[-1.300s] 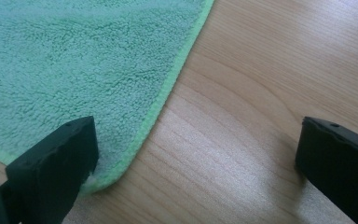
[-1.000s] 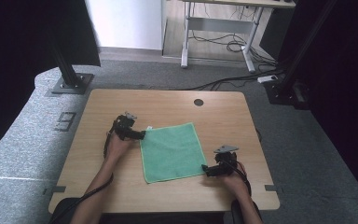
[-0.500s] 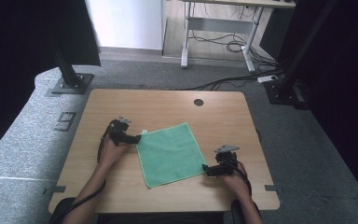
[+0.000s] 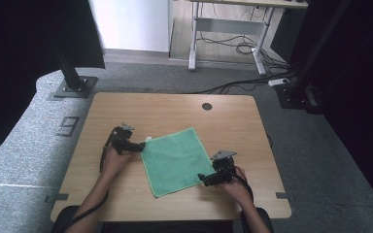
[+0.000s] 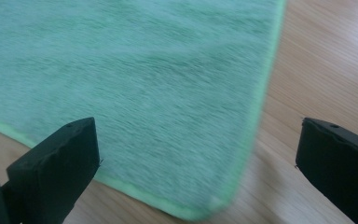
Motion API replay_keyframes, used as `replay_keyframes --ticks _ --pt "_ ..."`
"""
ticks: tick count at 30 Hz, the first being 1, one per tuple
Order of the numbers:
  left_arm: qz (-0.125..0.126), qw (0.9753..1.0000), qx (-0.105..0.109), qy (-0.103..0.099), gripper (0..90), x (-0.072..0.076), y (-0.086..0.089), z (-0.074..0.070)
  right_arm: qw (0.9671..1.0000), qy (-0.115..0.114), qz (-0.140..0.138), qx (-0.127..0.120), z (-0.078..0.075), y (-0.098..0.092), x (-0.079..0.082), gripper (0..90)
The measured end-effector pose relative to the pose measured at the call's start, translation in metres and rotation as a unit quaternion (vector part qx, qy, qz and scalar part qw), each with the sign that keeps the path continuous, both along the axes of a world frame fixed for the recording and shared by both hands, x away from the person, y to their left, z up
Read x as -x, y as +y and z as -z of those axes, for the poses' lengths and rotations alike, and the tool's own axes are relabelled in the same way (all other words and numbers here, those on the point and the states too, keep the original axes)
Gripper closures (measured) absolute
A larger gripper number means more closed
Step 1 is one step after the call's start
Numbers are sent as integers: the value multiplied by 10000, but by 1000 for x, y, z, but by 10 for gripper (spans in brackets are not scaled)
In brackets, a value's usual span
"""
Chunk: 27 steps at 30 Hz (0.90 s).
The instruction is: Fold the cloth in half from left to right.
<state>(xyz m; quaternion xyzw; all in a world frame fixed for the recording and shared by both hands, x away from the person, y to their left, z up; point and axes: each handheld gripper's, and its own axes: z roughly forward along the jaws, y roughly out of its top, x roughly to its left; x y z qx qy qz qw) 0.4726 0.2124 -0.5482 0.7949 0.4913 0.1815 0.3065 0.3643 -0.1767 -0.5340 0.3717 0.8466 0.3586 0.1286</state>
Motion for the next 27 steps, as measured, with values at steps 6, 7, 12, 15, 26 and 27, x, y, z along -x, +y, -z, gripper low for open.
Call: replay_keyframes --ticks 6,7,12,15,26,27 --pt "2 10000 -1 0 15 0 0 0 9993 61 -361 75 -2 24 4 0" --pt "9 10000 -11 3 15 0 0 0 9991 55 -413 78 -3 29 5 0" --pt "6 10000 -7 2 15 0 0 0 9969 114 -780 -70 -6 54 9 0" --pt "6 10000 -9 -1 15 0 0 0 9947 101 -1025 -75 -7 70 13 0" --pt "-3 10000 2 -11 15 0 0 0 9834 149 -1806 -80 -11 122 31 172" --pt "-1 10000 2 -8 15 0 0 0 9825 148 -1855 -58 -12 127 33 194"
